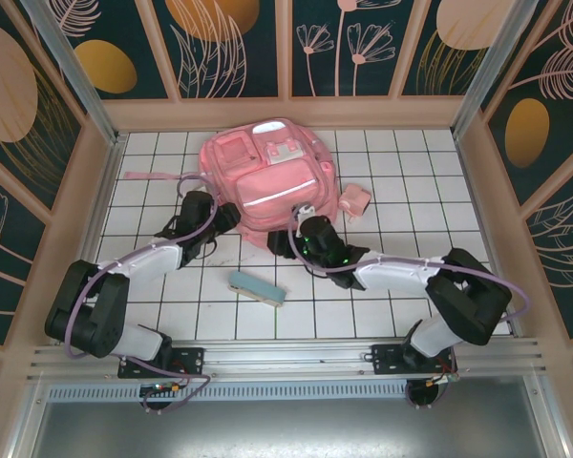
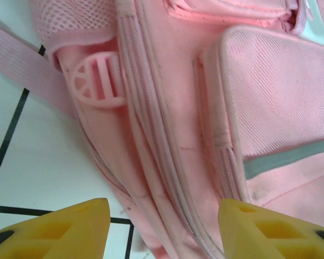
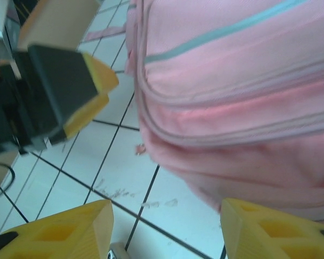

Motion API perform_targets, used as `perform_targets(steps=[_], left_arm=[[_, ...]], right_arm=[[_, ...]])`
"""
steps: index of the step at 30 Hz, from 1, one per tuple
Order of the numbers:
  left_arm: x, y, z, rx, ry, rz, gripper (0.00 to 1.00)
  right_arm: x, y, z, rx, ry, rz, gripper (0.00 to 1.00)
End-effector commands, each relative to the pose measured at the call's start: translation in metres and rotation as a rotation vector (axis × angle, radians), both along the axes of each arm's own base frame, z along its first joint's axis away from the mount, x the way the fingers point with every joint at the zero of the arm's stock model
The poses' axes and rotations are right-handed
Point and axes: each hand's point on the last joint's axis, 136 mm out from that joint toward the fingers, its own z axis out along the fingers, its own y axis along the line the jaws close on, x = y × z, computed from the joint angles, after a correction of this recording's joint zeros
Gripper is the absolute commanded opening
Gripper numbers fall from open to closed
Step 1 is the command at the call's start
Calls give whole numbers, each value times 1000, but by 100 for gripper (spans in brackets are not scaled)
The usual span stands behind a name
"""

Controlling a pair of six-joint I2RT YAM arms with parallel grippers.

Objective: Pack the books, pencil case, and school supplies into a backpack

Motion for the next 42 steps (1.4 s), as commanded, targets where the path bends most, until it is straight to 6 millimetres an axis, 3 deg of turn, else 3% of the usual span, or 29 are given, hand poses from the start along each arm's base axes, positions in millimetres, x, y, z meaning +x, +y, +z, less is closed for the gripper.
perform_targets(steps=[1,7,15,23,29,34,35,39,42], left_arm=[[0,0,-2,-71,1,-22,55],[-3,14,-4,-93,2,3,56],[-7,26,3,-78,-8,33,60],[-9,22,1,-95,-1,16,59],[-10,21,2,-103,-7,10,60],[-11,19,-2,-118,0,3,59],[-12,18,-2,-120,2,-1,59],[-12,18,-3,-122,4,-4,59],[-13,16,-4,-128,5,-10,60]], right_arm=[[-3,20,-16,-18,13,-15,55],[-5,62,-43,-85,12,16,48],[24,89,-64,-139,18,-59,45],[50,90,-94,-251,70,-186,42],[52,78,-103,-267,91,-243,42],[66,76,-106,-279,79,-298,42],[68,76,-106,-279,74,-306,39],[75,79,-103,-284,54,-322,11],[72,79,-98,-286,40,-317,1]])
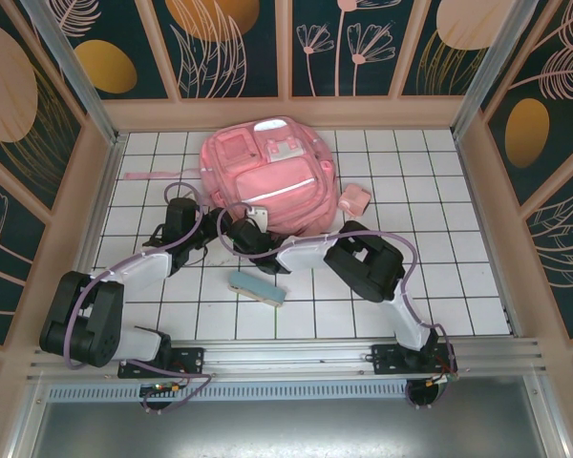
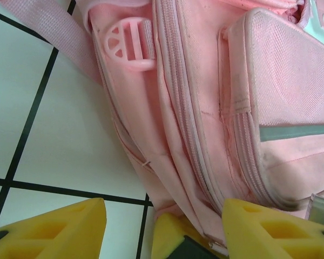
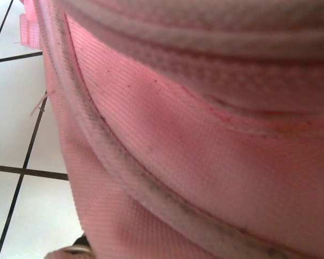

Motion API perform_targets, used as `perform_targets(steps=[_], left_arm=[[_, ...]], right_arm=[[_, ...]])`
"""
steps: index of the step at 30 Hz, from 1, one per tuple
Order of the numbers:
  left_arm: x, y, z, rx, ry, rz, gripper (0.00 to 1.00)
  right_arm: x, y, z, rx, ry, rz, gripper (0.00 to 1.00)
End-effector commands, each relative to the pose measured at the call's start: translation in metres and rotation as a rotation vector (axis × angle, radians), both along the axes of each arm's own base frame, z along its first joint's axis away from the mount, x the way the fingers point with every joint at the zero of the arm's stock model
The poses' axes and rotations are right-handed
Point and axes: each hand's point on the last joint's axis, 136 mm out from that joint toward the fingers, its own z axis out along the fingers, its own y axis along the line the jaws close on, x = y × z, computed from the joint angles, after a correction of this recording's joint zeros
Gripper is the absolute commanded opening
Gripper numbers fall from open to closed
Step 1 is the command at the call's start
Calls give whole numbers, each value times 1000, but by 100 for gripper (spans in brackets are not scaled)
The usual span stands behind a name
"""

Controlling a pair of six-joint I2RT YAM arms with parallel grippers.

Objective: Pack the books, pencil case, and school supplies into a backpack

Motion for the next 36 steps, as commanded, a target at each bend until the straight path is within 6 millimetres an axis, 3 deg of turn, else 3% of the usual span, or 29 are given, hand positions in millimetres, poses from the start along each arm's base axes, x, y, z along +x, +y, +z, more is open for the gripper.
perform_targets(steps=[1,12,20,22,24,29,34,36], left_arm=[[2,-2,1,-29,-16,-6,60],[-1,-29,-20,-226,27,-61,58],[9,-38,-27,-278,36,-39,47],[13,-40,-24,-293,31,-34,49],[18,-44,-17,-305,14,-35,62],[23,-50,-6,-328,-13,-41,61],[24,-68,-13,-345,4,-68,45],[25,-71,-16,-346,10,-68,21]], right_arm=[[10,-15,2,-50,-38,-51,0],[-12,-15,36,38,-76,41,0],[-19,-10,43,52,-84,83,0],[-21,-8,44,49,-85,95,0],[-25,-8,44,43,-86,106,0],[-32,-9,49,56,-94,133,0],[-35,-7,53,58,-101,149,0],[-37,-8,52,59,-98,152,0]])
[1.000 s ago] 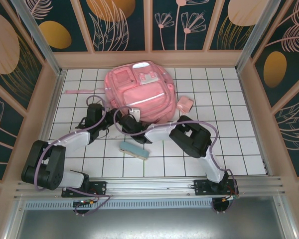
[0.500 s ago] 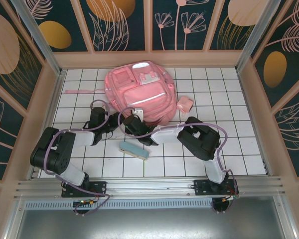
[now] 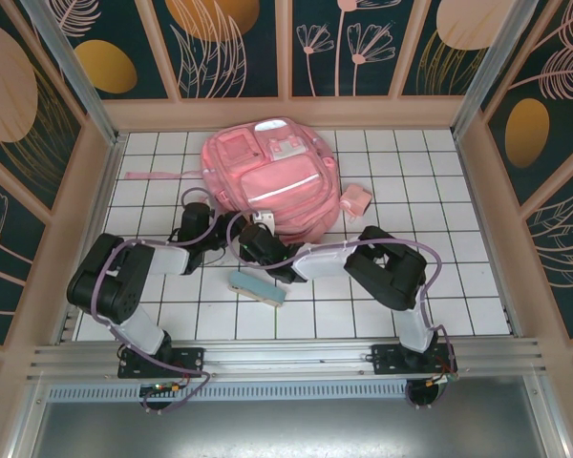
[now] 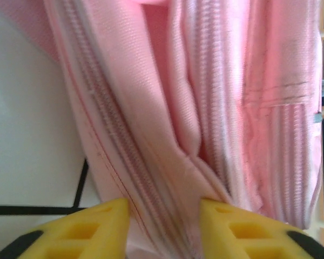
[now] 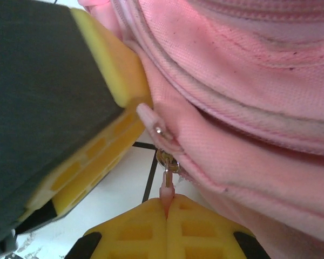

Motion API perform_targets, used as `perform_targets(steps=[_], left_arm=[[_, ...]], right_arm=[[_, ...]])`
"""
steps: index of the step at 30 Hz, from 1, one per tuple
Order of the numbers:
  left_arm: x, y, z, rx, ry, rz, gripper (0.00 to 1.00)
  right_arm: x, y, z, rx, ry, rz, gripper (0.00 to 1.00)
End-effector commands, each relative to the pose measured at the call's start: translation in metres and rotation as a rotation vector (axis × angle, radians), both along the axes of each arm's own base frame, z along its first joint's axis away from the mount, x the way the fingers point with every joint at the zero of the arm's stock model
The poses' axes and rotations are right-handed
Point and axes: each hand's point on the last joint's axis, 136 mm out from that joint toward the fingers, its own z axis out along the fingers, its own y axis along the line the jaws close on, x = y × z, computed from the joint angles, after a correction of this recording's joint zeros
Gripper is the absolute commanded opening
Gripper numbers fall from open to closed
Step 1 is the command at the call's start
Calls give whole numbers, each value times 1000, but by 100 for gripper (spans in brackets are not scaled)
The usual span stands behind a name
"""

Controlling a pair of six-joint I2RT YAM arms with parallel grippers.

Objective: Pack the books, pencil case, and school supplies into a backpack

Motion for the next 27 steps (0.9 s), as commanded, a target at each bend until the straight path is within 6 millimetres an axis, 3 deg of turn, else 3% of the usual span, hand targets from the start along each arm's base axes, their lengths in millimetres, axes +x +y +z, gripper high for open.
perform_targets(steps=[1,2,6,15,21,24,27], left_arm=[[13,-12,15,-39,-58,-9,6],[13,-11,13,-26,-51,-2,0],[12,3,9,57,-36,35,0],[6,44,10,145,-17,113,0],[5,56,18,191,-28,129,0],[6,51,29,166,-59,104,0],[6,44,32,124,-66,77,0]], right_arm=[[-7,7,27,52,-41,34,0],[-7,5,27,49,-41,30,0],[-7,-13,29,41,-44,-2,0],[-5,-86,32,10,-50,-111,0],[-5,-120,35,-3,-50,-159,0],[-9,-112,41,29,-60,-85,0],[-14,-80,52,115,-43,35,16]])
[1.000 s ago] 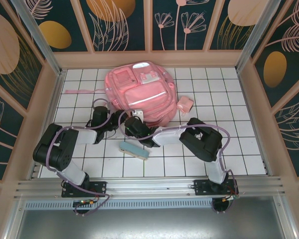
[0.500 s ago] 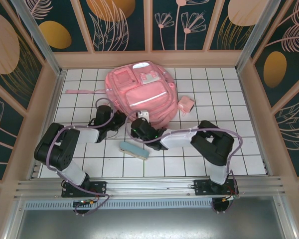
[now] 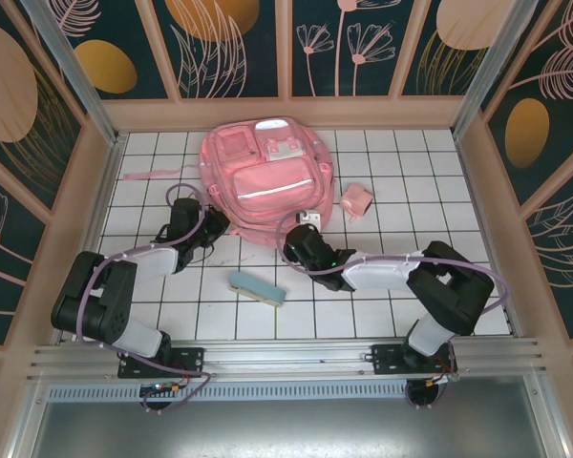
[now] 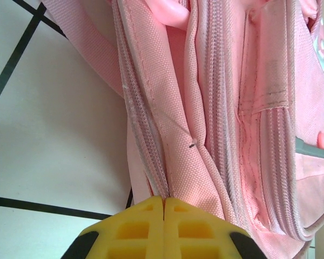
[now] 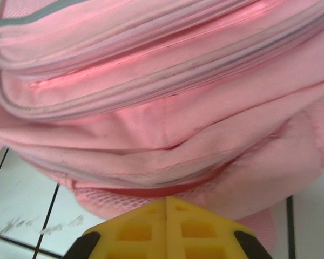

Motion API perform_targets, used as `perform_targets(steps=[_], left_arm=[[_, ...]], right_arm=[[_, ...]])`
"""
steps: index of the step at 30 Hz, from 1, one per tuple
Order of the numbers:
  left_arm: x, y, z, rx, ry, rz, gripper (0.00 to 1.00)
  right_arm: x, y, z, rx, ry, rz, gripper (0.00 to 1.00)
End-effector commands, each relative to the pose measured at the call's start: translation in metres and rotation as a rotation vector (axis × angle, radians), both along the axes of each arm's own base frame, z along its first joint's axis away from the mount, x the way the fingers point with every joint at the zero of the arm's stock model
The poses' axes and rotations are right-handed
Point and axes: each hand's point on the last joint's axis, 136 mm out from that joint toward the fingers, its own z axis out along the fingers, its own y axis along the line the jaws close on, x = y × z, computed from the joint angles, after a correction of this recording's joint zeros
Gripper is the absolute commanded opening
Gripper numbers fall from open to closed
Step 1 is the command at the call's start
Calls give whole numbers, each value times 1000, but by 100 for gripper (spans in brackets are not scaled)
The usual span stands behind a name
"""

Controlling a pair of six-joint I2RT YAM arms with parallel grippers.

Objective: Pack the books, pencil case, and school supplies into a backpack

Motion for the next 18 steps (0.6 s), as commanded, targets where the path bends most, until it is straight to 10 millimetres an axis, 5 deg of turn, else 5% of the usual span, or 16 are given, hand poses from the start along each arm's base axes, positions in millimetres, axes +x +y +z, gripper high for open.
perform_targets(steps=[1,10,18], left_arm=[[1,-6,16,-30,-57,-42,0],[-5,-15,20,-93,-68,-82,0],[-7,-17,23,-104,-70,-92,0]], right_arm=[[-4,40,21,118,-5,136,23],[-16,121,26,302,85,250,35],[1,128,12,402,150,114,37]])
